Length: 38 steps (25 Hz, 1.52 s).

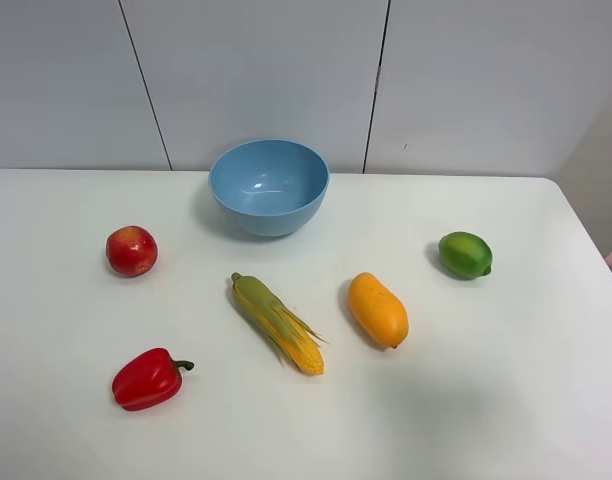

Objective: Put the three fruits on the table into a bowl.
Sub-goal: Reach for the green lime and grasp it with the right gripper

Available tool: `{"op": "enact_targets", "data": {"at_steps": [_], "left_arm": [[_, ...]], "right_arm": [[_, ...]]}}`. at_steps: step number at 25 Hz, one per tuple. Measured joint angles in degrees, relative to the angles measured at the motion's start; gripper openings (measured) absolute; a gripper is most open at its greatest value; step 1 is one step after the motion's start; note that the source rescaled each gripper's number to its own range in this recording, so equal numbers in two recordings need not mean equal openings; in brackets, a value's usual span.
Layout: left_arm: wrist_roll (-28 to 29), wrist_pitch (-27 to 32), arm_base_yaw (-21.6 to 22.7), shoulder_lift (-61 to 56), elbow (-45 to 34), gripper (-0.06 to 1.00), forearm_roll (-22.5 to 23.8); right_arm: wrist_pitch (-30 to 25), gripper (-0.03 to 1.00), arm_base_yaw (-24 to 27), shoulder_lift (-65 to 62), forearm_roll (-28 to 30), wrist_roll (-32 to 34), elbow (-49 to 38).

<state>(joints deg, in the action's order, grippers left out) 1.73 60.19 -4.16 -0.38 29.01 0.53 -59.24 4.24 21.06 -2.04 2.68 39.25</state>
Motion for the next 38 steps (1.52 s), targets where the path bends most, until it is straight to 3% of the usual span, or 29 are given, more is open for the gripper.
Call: {"op": "enact_targets", "data": {"at_steps": [6, 14, 26, 35, 36, 37, 38], "left_arm": [[0.0, 0.0, 0.0, 0.0, 0.0, 1.00, 0.0], [0.0, 0.0, 0.0, 0.0, 0.0, 1.00, 0.0], [0.0, 0.0, 0.0, 0.0, 0.0, 1.00, 0.0], [0.0, 0.0, 0.0, 0.0, 0.0, 1.00, 0.0], [0.0, 0.0, 0.0, 0.0, 0.0, 1.00, 0.0], [0.0, 0.0, 0.0, 0.0, 0.0, 1.00, 0.0], [0.0, 0.0, 0.0, 0.0, 0.0, 1.00, 0.0]], "right_arm": [[2.2, 1.00, -0.3, 26.9, -2.0, -10.9, 12.5], [10.1, 1.00, -0.3, 54.3, -8.5, -28.1, 18.3], [29.2, 1.00, -3.3, 81.1, -10.7, -35.5, 20.3], [36.4, 1.00, -5.1, 91.7, -12.3, -39.1, 22.4], [36.4, 0.95, -5.3, 92.7, -12.3, -39.2, 23.0], [36.6, 0.82, -5.6, 93.4, -12.3, -39.2, 23.4], [36.6, 0.54, -6.0, 94.0, -12.4, -39.1, 23.6]]}}
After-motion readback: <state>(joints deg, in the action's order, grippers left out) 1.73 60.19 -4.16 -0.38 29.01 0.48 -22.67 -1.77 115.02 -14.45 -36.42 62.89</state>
